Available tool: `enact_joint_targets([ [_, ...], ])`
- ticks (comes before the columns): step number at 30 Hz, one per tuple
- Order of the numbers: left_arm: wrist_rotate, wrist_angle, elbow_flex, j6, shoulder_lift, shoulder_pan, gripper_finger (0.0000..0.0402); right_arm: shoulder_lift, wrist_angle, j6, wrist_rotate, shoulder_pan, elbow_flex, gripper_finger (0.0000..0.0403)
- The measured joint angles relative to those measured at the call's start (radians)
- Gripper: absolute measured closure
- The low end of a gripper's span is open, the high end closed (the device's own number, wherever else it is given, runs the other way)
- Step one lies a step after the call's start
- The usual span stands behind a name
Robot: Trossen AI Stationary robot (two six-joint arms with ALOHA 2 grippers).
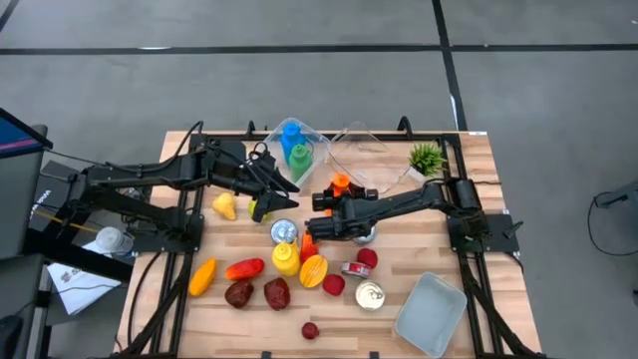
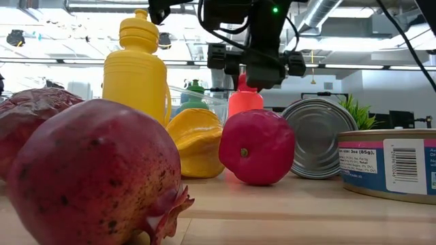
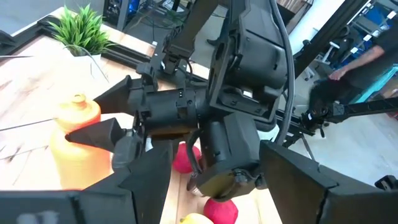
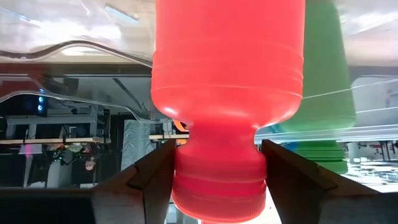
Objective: Pick & Place Food Item
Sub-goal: Put the orange water bottle into the left transparent bin
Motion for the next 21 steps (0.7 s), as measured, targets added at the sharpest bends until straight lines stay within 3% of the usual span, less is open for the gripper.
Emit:
enact_joint_targets([
  [21,0.000,0.000,0.000,0.000,0.000,-0.034,0.0170,0.002,0.002,0.318,-0.061,0.026,-0.002,0.0157],
])
